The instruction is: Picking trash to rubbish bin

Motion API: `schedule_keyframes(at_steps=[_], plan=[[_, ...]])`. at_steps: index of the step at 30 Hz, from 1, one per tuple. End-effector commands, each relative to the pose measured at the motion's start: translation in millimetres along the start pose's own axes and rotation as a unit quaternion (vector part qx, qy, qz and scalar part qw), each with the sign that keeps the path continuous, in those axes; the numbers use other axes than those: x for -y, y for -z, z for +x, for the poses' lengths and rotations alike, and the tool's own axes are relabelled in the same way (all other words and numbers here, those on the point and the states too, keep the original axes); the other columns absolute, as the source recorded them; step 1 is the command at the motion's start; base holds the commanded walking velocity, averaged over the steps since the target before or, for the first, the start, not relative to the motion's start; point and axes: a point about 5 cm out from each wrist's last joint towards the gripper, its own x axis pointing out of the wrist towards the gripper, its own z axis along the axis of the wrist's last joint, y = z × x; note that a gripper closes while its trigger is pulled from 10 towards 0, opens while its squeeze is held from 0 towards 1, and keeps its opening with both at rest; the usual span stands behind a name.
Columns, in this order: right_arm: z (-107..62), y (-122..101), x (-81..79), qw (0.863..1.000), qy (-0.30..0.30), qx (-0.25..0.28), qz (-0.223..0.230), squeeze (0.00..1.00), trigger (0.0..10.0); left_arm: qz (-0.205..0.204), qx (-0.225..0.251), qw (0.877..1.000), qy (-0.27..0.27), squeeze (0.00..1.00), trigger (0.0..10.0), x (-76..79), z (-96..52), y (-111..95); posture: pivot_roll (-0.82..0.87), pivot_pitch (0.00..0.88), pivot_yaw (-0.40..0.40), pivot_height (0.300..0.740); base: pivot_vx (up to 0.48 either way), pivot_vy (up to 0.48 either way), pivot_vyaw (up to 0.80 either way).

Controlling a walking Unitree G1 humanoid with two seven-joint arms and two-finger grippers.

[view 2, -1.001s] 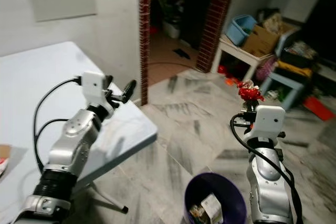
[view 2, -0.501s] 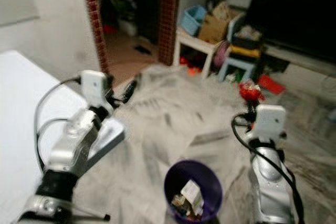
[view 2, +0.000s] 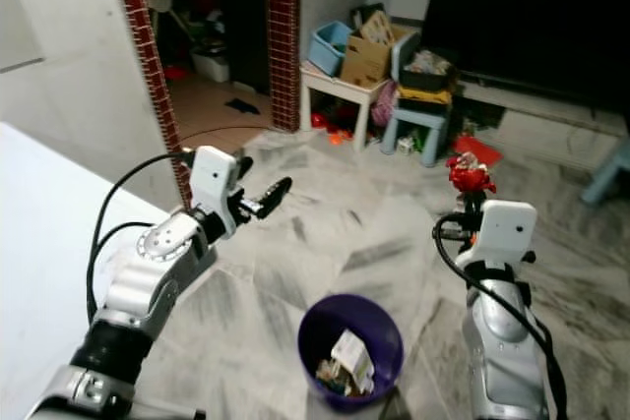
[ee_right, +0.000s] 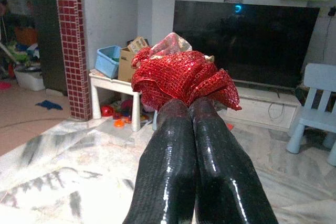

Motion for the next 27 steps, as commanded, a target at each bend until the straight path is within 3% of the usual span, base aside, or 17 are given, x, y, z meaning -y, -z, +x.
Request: schedule_keyframes(at_steps=[1,7,14,20,27], plan=[[2.2,-4.1,3.2,1.0,0.009,0.001,0.003,0.0,10.0,0.006,-0.011,1.0,0.007,0.0,10.0,0.0,0.3,2.9,-0.11,0.0,-0.003,0.74,0.0,0.0,0.0],[-0.6,-3.8,10.5,1.0,0.021,-0.006,-0.005,0.0,10.0,0.014,-0.03,0.999,0.04,0.0,10.0,6.6,-0.8,10.8,-0.13,0.013,0.011,0.74,0.0,0.0,0.0],[-8.3,-2.7,19.6,0.999,0.027,-0.012,-0.012,0.0,10.0,0.003,-0.034,0.999,0.04,0.0,10.0,7.9,0.3,12.2,-0.14,0.044,0.013,0.74,0.0,0.0,0.0],[-13.7,-1.0,17.8,0.999,0.026,-0.018,-0.015,0.0,10.0,0.006,-0.037,0.998,0.05,0.0,10.0,10.8,-0.8,15.5,-0.15,0.078,0.018,0.74,0.0,0.0,0.0],[-15.8,2.5,19.1,0.999,0.024,-0.026,-0.023,0.0,10.0,0.006,-0.082,0.992,0.097,0.0,10.0,24.7,-17.9,47.8,-0.15,0.1,0.03,0.74,0.0,0.0,0.0]])
